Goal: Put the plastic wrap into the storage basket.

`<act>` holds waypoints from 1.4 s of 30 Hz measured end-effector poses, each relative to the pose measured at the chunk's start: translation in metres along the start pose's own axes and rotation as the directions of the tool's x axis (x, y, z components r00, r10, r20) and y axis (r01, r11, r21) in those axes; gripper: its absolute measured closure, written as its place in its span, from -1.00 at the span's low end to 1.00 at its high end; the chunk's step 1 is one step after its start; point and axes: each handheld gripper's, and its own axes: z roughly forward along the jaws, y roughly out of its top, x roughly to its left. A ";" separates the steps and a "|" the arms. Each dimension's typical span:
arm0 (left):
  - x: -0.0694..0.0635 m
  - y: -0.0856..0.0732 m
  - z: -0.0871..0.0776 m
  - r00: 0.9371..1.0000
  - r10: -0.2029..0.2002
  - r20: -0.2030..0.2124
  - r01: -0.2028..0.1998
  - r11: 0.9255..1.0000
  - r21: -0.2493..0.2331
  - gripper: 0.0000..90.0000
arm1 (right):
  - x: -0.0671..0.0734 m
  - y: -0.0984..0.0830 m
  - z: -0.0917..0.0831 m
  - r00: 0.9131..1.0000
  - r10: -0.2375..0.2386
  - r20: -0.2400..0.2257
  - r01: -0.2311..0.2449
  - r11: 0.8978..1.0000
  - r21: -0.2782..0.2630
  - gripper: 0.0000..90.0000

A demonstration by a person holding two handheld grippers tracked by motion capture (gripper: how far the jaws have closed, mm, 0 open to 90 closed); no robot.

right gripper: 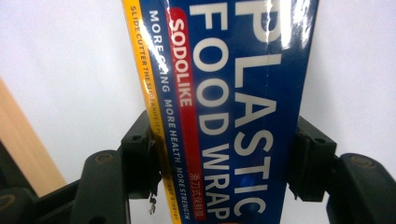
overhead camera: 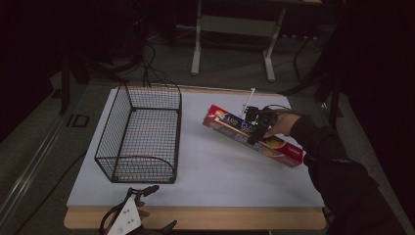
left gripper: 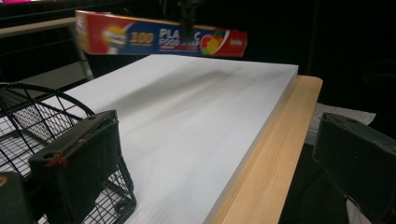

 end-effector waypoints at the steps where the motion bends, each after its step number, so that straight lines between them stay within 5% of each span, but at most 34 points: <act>1: 0.000 0.000 0.000 1.000 0.002 0.001 -0.002 1.000 0.000 -0.97 | -0.001 0.002 0.003 1.000 0.026 0.002 -0.025 1.000 -0.015 -0.15; 8: 0.000 0.001 0.002 1.000 0.009 0.013 -0.009 1.000 -0.003 -0.97 | -0.010 0.012 0.027 0.982 0.154 0.110 -0.152 0.988 -0.025 -0.15; 17: 0.000 0.001 0.002 1.000 0.012 0.022 -0.012 1.000 -0.005 -0.97 | -0.028 0.015 0.057 0.957 0.252 0.145 -0.246 0.967 -0.062 -0.14; 32: -0.001 0.000 0.001 0.999 0.017 0.027 -0.017 1.000 0.000 -0.97 | -0.041 0.020 0.091 0.955 0.274 0.114 -0.273 0.962 -0.027 -0.13; 42: -0.002 0.000 0.001 0.999 0.024 0.032 -0.024 1.000 0.002 -0.97 | -0.047 0.015 0.092 0.960 0.269 0.081 -0.266 0.963 -0.052 -0.15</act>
